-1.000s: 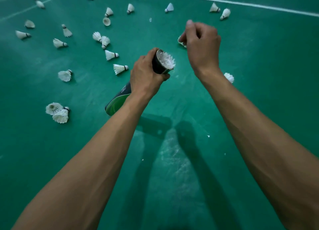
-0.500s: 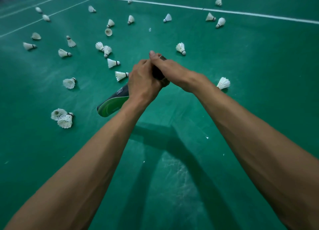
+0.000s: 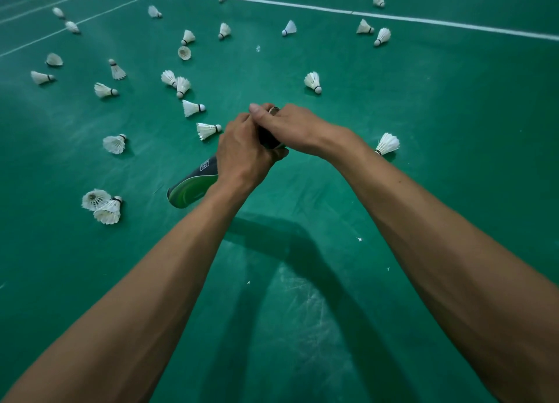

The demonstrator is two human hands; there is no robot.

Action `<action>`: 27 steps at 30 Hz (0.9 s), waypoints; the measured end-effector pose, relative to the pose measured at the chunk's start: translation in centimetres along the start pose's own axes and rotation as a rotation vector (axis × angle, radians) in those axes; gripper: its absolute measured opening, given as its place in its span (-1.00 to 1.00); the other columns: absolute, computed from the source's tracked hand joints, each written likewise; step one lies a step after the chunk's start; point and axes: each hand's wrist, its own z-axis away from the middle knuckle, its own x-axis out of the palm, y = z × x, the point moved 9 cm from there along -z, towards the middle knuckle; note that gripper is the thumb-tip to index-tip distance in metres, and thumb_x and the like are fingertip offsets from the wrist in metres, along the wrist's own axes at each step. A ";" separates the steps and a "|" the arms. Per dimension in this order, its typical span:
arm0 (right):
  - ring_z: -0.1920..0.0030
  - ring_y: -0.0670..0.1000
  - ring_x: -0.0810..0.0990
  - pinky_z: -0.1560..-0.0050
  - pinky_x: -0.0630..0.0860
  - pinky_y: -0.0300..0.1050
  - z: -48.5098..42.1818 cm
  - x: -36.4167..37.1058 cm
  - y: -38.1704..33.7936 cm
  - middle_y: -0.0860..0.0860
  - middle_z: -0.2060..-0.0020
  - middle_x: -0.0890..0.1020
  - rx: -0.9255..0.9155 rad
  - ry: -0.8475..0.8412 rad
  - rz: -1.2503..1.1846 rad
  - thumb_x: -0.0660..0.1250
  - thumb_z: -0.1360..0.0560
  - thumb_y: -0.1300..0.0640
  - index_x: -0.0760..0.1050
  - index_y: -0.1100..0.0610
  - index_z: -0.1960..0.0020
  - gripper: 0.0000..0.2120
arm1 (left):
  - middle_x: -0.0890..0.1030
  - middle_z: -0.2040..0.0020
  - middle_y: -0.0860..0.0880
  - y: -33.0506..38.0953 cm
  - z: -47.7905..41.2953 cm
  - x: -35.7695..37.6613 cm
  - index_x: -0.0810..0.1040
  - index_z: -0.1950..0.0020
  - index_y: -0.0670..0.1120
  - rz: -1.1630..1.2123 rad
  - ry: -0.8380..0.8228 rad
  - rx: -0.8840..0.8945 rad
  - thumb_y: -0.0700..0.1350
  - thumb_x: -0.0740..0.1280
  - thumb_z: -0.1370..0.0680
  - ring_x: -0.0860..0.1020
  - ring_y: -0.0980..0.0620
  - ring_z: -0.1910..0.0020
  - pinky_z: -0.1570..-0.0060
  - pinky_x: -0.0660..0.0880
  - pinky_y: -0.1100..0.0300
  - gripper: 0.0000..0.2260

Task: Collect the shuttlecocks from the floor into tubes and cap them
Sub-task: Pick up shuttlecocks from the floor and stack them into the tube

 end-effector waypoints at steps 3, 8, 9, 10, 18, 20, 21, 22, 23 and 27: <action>0.06 0.01 0.58 -0.03 0.45 -0.11 0.0 0.8 0.6 0.04 0.06 0.62 0.023 -0.093 -0.171 0.05 -0.62 -0.36 0.52 0.05 0.18 -0.44 | 0.65 -0.20 -0.03 -0.1 0.3 0.2 0.49 -0.46 0.11 0.000 -0.014 -0.001 0.07 0.63 -0.33 0.59 -0.12 -0.18 -0.13 0.55 -0.07 -0.28; 0.08 -0.05 0.64 0.03 0.53 -0.14 -1.2 2.7 1.3 0.02 0.07 0.66 -0.001 -0.202 -0.428 0.12 -0.60 -0.36 0.60 0.16 -0.12 -0.39 | 0.68 -0.18 0.06 1.3 0.2 0.3 0.53 -0.39 0.15 0.038 -0.021 0.062 0.11 0.58 -0.30 0.64 -0.07 -0.11 -0.08 0.59 -0.05 -0.34; 0.07 -0.02 0.63 0.04 0.53 -0.08 -1.5 3.1 1.6 0.05 0.05 0.65 0.017 -0.242 -0.459 0.15 -0.54 -0.43 0.58 0.22 -0.18 -0.28 | 0.68 -0.16 0.06 1.6 0.2 0.3 0.54 -0.38 0.15 0.030 -0.023 0.084 0.13 0.57 -0.31 0.64 -0.06 -0.08 -0.06 0.59 -0.05 -0.36; 0.07 0.04 0.60 0.06 0.50 -0.03 -1.6 3.4 1.7 0.10 0.04 0.61 0.024 -0.286 -0.482 0.18 -0.47 -0.50 0.54 0.26 -0.23 -0.17 | 0.68 -0.14 0.04 1.9 0.2 0.3 0.56 -0.37 0.13 0.017 -0.024 0.107 0.15 0.56 -0.32 0.64 -0.08 -0.06 -0.04 0.59 -0.05 -0.38; 0.09 0.08 0.55 0.13 0.47 -0.07 -1.4 3.7 1.5 0.15 0.02 0.55 -0.015 -0.445 -0.592 0.09 -0.52 -0.47 0.56 0.10 -0.19 -0.31 | 0.65 -0.15 -0.04 2.6 0.6 0.3 0.59 -0.28 -0.06 -0.030 -0.024 0.153 0.20 0.57 -0.34 0.58 -0.13 -0.07 -0.02 0.55 -0.10 -0.40; 0.07 0.07 0.59 0.01 0.50 0.00 -2.2 3.0 2.1 0.10 0.06 0.60 0.012 -0.281 -0.541 0.14 -0.51 -0.47 0.57 0.10 -0.09 -0.35 | 0.64 -0.16 0.00 2.2 0.5 0.7 0.55 -0.36 0.04 -0.013 -0.051 0.146 0.25 0.53 -0.36 0.58 -0.10 -0.11 -0.03 0.56 -0.08 -0.37; 0.06 0.05 0.63 -0.04 0.55 0.01 -2.3 2.2 2.5 0.08 0.07 0.64 0.045 -0.184 -0.506 0.16 -0.49 -0.48 0.58 0.13 -0.04 -0.33 | 0.63 -0.15 0.00 2.0 0.5 0.7 0.54 -0.36 0.04 -0.002 -0.048 0.135 0.26 0.53 -0.36 0.58 -0.10 -0.10 0.00 0.56 -0.08 -0.37; 0.05 0.06 0.67 -0.07 0.61 0.03 -2.3 1.1 3.0 0.06 0.07 0.67 0.080 -0.081 -0.474 0.17 -0.44 -0.51 0.60 0.15 -0.03 -0.28 | 0.63 -0.13 -0.02 1.8 0.6 0.5 0.54 -0.34 0.03 0.005 -0.036 0.121 0.25 0.54 -0.36 0.57 -0.11 -0.08 0.02 0.55 -0.08 -0.37; 0.06 0.08 0.68 -0.05 0.64 0.05 -2.2 0.0 3.0 0.07 0.09 0.68 0.093 -0.018 -0.437 0.17 -0.41 -0.54 0.62 0.15 -0.02 -0.25 | 0.62 -0.11 -0.03 1.6 0.7 0.2 0.53 -0.34 0.02 0.008 -0.022 0.109 0.22 0.56 -0.34 0.57 -0.12 -0.08 0.04 0.54 -0.07 -0.37; 0.13 0.09 0.67 -0.11 0.64 0.10 -1.5 -0.2 1.5 0.05 0.13 0.67 0.056 -0.156 -0.272 0.05 -0.53 -0.49 0.60 0.07 -0.02 -0.32 | 0.63 -0.12 -0.02 1.5 0.5 -0.3 0.54 -0.34 0.03 0.024 -0.026 0.088 0.12 0.60 -0.31 0.58 -0.12 -0.09 0.04 0.52 -0.02 -0.37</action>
